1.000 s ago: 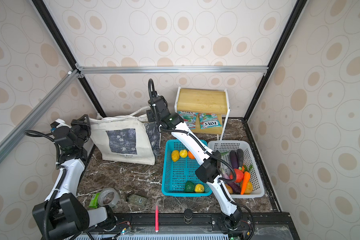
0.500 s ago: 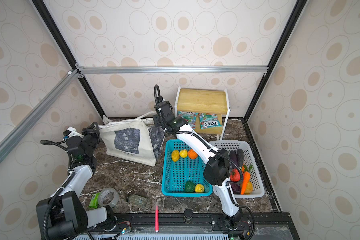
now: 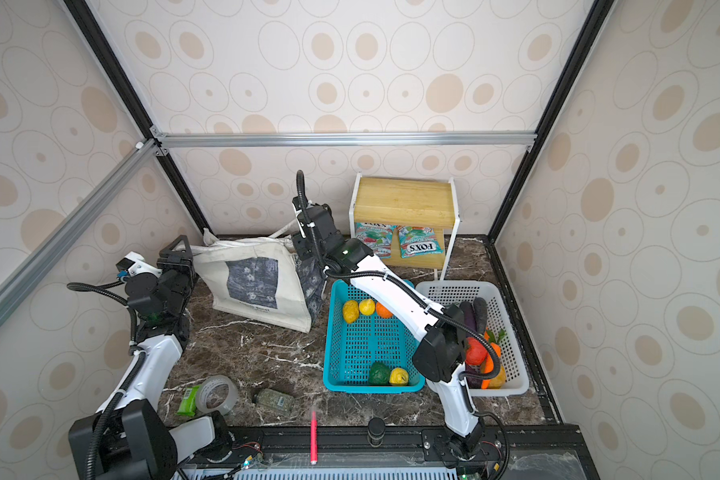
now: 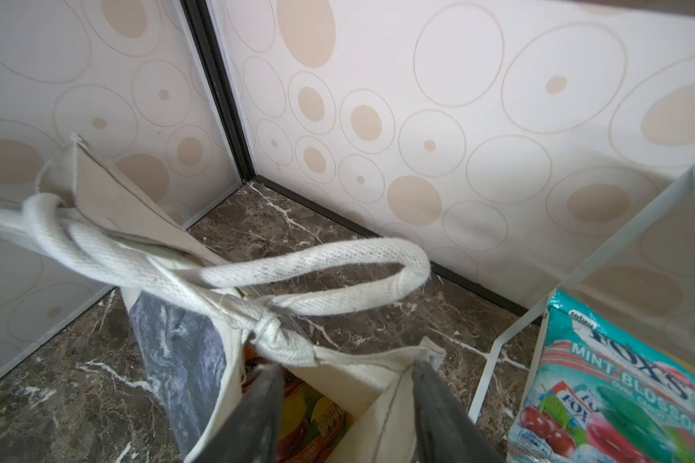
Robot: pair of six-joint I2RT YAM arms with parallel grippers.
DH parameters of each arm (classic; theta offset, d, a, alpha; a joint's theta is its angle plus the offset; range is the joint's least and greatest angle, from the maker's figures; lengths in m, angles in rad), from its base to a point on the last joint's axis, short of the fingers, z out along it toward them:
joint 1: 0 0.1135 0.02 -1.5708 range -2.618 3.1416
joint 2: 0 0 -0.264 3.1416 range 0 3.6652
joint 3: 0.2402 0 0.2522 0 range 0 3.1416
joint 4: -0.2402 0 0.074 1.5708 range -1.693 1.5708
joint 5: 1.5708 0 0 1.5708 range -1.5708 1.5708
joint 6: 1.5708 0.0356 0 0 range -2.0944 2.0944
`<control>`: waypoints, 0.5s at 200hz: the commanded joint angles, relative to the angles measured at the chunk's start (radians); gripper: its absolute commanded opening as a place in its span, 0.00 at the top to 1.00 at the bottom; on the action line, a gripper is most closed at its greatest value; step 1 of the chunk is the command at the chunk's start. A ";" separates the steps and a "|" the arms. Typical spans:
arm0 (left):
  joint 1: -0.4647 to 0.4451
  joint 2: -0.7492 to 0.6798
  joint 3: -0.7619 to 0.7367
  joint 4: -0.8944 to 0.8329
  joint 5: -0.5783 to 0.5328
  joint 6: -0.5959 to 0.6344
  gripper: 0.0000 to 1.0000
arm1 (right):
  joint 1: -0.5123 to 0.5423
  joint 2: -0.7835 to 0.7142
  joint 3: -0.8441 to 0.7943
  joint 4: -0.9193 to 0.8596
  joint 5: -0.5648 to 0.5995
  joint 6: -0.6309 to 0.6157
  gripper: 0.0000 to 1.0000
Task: Place the food into the grocery bag and tie it
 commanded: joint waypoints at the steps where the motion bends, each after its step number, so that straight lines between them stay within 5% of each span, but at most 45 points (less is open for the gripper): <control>1: 0.004 -0.057 0.063 -0.123 -0.061 0.056 0.12 | 0.008 -0.087 -0.035 0.032 0.014 -0.022 0.39; 4: 0.005 -0.065 0.068 -0.139 -0.073 0.063 0.03 | 0.011 -0.097 -0.042 0.035 0.017 -0.025 0.38; 13: 0.005 -0.091 0.078 -0.178 -0.089 0.102 0.01 | 0.020 -0.131 -0.064 0.039 0.018 -0.032 0.33; 23: 0.005 -0.118 0.098 -0.232 -0.097 0.155 0.01 | 0.032 -0.168 -0.086 0.037 0.017 -0.041 0.01; 54: 0.004 -0.222 0.132 -0.389 -0.091 0.359 0.01 | 0.065 -0.313 -0.190 -0.048 0.062 -0.043 0.01; 100: 0.003 -0.364 0.044 -0.494 -0.075 0.613 0.01 | 0.061 -0.689 -0.684 0.033 0.196 0.006 0.01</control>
